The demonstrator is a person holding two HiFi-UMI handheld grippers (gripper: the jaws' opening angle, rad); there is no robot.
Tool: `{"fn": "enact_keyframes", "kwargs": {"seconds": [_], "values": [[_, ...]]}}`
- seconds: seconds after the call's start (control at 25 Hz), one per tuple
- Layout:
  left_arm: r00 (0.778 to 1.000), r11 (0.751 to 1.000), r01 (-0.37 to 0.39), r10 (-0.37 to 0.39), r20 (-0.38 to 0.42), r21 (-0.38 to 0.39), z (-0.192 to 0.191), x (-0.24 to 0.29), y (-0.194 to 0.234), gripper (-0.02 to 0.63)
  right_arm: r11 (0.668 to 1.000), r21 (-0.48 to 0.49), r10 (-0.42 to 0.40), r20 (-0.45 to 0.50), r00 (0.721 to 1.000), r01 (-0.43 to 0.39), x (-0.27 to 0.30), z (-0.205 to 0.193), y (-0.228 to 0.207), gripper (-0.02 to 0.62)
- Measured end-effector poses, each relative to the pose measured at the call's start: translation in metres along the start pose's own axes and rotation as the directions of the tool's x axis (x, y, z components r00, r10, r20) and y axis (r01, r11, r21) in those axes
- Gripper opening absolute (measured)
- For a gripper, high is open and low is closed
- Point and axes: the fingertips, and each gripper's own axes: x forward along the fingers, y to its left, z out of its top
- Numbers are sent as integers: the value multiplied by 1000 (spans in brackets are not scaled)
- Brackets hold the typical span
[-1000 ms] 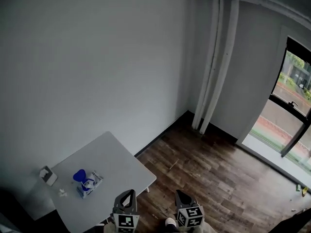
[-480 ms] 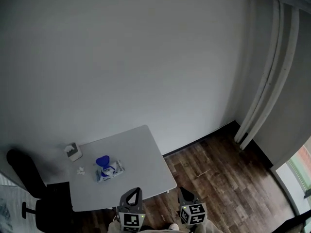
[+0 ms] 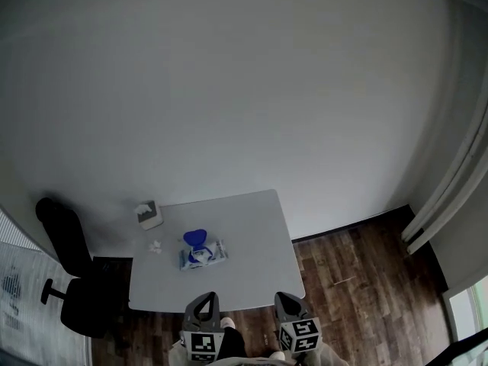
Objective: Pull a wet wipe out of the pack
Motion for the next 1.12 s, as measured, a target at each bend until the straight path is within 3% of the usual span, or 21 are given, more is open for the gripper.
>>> {"fn": "enact_keyframes", "kwargs": {"seconds": [0.4,0.68,1.12], "values": [[999,997,-31,31,8,-72,-25,36,85,2,999,-50,-9,-39,999,7,82,18,32,6],[999,997,-39,40,20,-72,-38,63,173,2,995,-99,12,-37,999,-16,159,46,89,6],[999,991,-15,18,27,-132,-69,92,254,2,990,-129,-59,-81,995,48,225,56,123,6]]}}
